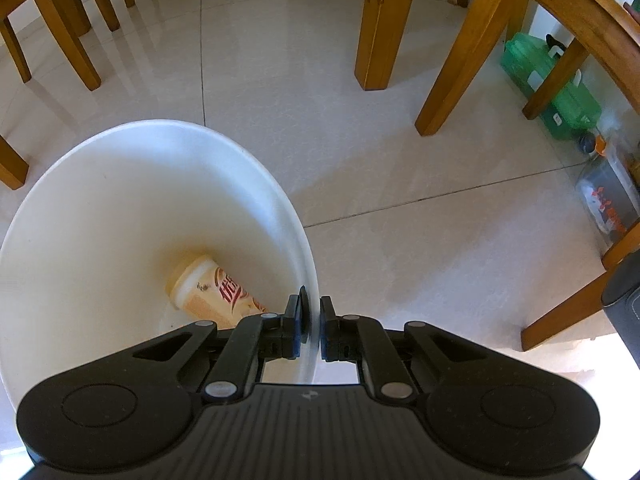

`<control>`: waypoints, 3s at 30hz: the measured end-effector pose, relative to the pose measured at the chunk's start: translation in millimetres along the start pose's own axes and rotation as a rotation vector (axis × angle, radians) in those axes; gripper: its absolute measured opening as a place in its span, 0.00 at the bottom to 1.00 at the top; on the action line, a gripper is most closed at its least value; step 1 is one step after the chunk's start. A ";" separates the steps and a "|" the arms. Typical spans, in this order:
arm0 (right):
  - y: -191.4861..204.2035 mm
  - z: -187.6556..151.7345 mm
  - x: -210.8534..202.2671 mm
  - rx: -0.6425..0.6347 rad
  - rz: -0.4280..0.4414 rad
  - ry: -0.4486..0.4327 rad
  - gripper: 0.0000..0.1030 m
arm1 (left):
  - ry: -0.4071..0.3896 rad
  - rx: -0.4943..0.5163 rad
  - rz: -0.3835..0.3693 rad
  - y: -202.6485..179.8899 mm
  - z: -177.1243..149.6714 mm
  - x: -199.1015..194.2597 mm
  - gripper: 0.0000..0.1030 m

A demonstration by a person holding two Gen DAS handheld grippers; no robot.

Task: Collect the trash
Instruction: 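Lower the left gripper onto the crumpled white paper and close, then carry the crumpled paper over the bin and release it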

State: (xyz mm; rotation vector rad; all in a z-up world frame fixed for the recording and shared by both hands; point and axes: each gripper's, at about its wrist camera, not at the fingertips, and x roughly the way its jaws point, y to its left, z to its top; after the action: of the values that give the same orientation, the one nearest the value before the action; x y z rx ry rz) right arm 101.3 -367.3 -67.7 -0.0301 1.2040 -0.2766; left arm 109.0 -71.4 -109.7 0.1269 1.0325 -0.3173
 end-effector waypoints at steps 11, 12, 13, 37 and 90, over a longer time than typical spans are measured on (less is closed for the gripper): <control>8.7 -3.6 -0.2 -0.067 -0.042 -0.028 0.11 | 0.137 -0.260 0.132 69.7 -109.9 84.9 0.93; 9.1 -3.6 -0.3 -0.066 -0.046 -0.029 0.11 | 0.142 -0.278 0.139 73.7 -114.4 91.5 0.93; 9.5 -3.5 -0.2 -0.068 -0.050 -0.029 0.11 | 0.151 -0.298 0.142 77.3 -118.0 99.0 0.93; 14.8 -5.1 0.4 -0.102 -0.078 -0.036 0.12 | 0.182 -0.457 0.165 107.8 -148.9 144.1 0.42; 12.9 -1.9 3.0 -0.119 -0.033 -0.014 0.12 | -0.112 0.051 -0.247 -71.7 123.1 -24.5 0.91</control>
State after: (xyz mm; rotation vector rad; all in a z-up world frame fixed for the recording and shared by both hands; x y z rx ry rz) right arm 103.1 -355.2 -73.3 -0.1550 1.2060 -0.2335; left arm 176.0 -165.4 -22.6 0.0263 0.9303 -0.5694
